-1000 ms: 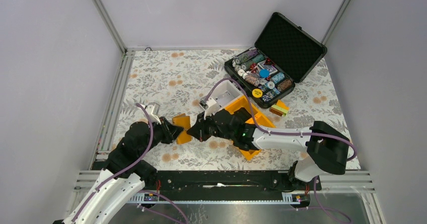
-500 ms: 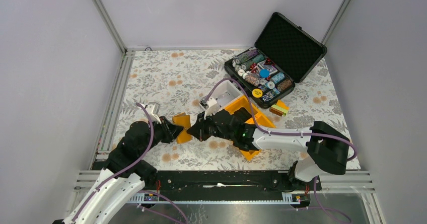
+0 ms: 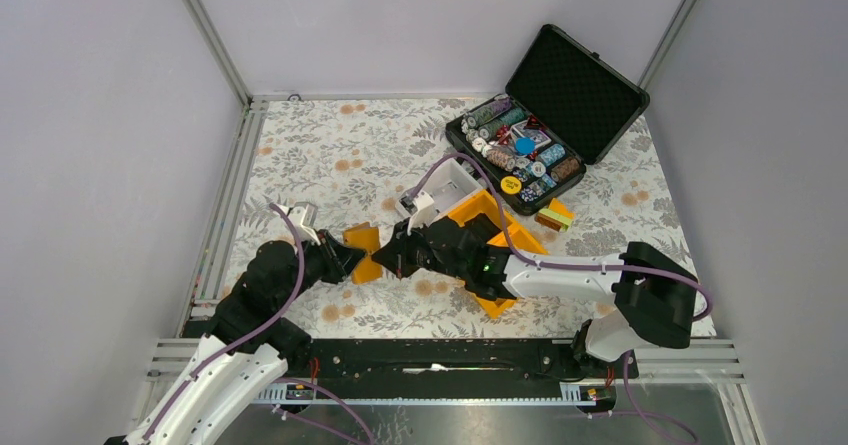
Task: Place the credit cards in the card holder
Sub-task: Close the card holder at the center of the board.
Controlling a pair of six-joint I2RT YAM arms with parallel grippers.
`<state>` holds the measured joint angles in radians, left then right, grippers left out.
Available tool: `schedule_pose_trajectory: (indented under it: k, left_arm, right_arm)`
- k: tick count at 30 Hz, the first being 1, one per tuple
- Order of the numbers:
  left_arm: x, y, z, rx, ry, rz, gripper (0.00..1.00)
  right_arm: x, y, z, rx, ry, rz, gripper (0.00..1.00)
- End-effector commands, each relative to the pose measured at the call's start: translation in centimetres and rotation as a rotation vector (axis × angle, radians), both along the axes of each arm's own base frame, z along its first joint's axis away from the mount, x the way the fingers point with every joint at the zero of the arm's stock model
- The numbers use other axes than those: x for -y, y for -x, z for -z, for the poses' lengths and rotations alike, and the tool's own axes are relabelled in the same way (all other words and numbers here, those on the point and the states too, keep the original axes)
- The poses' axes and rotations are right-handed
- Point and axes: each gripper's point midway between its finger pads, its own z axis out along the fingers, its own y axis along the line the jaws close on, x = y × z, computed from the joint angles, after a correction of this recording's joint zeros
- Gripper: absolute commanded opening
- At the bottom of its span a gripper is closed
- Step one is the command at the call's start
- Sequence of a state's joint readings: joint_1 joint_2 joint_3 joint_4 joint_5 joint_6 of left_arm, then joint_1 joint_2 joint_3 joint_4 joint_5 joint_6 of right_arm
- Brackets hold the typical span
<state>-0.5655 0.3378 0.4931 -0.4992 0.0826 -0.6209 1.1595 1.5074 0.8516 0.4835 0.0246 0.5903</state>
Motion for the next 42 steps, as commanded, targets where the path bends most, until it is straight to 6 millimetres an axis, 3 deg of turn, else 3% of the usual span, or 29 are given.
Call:
schedule_pose_trajectory:
  k: [1, 10, 26, 29, 33, 38, 42]
  left_arm:
    - [1.6, 0.4, -2.6, 0.062, 0.079, 0.080, 0.00]
    - [2.1, 0.7, -3.0, 0.072, 0.099, 0.113, 0.00]
    - [4.6, 2.7, -4.5, 0.111, 0.195, 0.302, 0.00]
    - [4.4, 2.3, -4.2, 0.102, 0.182, 0.274, 0.00]
    - [2.2, 0.5, -2.7, 0.057, 0.096, 0.110, 0.00]
    - [0.1, -1.5, -0.9, -0.022, 0.051, -0.085, 0.00]
    - [1.1, -2.7, 1.0, -0.098, 0.096, -0.117, 0.00]
  right_arm:
    - [-1.4, 0.5, -3.9, 0.046, -0.112, -0.056, 0.00]
    - [-2.8, 1.9, -1.5, 0.009, -0.068, -0.162, 0.00]
    - [-5.7, 2.5, -1.4, 0.055, -0.087, -0.308, 0.00]
    - [-5.8, 2.3, -1.3, 0.051, -0.082, -0.307, 0.00]
    - [-4.4, 1.1, -0.8, 0.051, -0.027, -0.229, 0.00]
    - [-0.9, 0.2, 0.5, 0.050, 0.047, -0.129, 0.32]
    - [3.0, -0.2, 2.0, 0.047, 0.112, -0.034, 0.54]
